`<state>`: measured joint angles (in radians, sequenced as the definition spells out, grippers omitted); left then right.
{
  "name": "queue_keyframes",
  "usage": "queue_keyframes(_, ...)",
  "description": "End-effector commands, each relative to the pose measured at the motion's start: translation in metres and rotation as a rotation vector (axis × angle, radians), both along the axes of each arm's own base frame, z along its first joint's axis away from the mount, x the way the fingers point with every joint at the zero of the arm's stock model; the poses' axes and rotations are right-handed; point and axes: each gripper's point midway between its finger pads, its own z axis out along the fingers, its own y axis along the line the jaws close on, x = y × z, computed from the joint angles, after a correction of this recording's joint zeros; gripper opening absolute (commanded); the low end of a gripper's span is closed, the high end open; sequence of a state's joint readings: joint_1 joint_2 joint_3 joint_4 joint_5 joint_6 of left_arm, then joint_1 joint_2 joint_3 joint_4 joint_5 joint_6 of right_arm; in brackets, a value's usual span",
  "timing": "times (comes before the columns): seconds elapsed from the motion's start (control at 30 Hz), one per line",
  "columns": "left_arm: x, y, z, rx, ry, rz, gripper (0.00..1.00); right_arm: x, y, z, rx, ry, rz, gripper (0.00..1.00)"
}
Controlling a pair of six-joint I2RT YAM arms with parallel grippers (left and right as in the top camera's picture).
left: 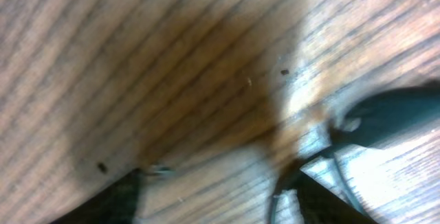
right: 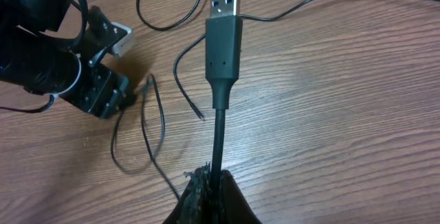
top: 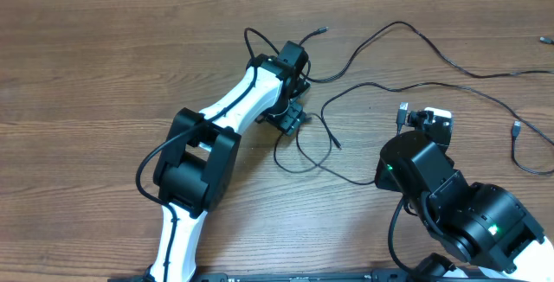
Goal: Untangle cables
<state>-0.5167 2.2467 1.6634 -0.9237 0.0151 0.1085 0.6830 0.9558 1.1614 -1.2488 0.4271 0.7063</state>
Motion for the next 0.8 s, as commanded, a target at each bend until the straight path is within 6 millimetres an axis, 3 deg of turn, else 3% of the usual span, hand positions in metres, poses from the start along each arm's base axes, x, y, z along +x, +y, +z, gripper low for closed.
queue_keyframes(0.0,-0.092,0.005,-0.094,-0.019,0.39,0.0,0.36,0.004,0.0,0.014,0.011,-0.042,-0.006,0.04)
queue_keyframes(0.07,-0.092,0.005,-0.094,-0.019,0.39,0.0,0.07,0.004,0.0,0.014,0.011,-0.042,-0.006,0.04)
queue_keyframes(0.1,-0.092,0.005,-0.094,-0.019,0.39,0.0,0.04,0.004,0.0,0.014,0.011,-0.042,-0.006,0.04)
queue_keyframes(0.5,-0.099,0.018,-0.081,-0.012,0.441,-0.018,0.04,0.004,0.0,0.014,0.013,-0.041,-0.009,0.04)
queue_keyframes(0.63,-0.092,0.017,-0.054,-0.091,0.427,-0.074,0.04,0.003,0.0,0.013,0.027,-0.04,-0.027,0.04)
queue_keyframes(0.77,-0.07,0.016,-0.009,-0.19,0.326,-0.082,0.04,0.003,-0.001,0.013,0.023,-0.04,-0.029,0.04)
